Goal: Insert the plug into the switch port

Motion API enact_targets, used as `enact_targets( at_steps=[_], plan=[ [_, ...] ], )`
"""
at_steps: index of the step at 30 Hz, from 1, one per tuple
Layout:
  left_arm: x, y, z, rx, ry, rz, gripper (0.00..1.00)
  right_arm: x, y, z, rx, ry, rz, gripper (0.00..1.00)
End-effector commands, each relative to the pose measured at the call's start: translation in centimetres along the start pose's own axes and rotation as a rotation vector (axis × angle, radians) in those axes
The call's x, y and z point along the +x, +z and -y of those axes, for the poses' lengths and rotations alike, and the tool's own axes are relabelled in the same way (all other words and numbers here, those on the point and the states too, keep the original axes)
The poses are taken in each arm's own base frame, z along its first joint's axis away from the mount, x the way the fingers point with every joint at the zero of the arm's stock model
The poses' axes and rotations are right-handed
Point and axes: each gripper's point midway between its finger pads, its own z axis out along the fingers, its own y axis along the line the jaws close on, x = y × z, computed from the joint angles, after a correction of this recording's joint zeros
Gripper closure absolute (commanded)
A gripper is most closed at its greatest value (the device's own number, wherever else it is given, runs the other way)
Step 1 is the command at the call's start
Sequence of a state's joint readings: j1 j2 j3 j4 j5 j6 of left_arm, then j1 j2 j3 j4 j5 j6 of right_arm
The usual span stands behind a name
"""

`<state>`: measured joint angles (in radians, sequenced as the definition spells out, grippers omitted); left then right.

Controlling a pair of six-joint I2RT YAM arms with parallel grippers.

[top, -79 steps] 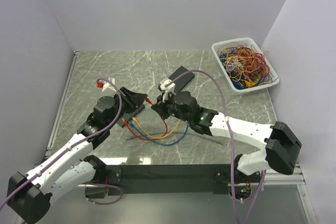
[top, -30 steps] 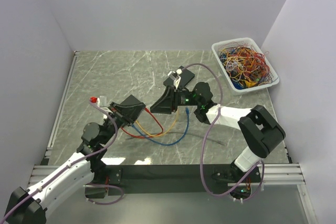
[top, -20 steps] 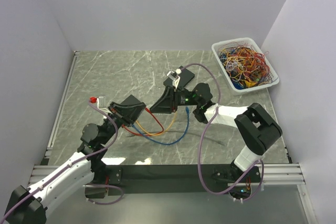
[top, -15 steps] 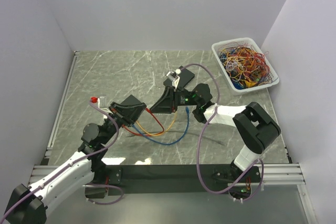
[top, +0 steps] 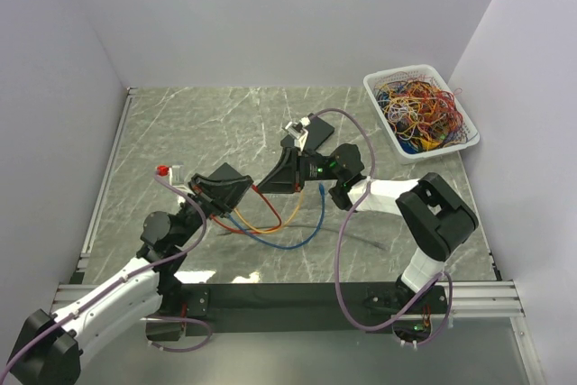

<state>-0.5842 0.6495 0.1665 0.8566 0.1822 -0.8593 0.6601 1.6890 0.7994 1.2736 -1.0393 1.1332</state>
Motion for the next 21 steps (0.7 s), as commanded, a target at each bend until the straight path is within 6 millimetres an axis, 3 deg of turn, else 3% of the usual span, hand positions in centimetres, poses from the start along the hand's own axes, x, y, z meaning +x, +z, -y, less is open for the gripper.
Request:
enact_targets(
  at_steps=[1,21],
  plan=[
    [-0.26,0.02,1.18,0.061,0.003,0.013,0.99,-1.25,0.40,-1.71,-0.062,-0.086,0.009,0.71],
    [0.03,0.18,1.04,0.062,-0.008,0.010,0.99,-0.91,0.84,-1.38,-0.059,-0.074,-0.006,0.73]
  ],
)
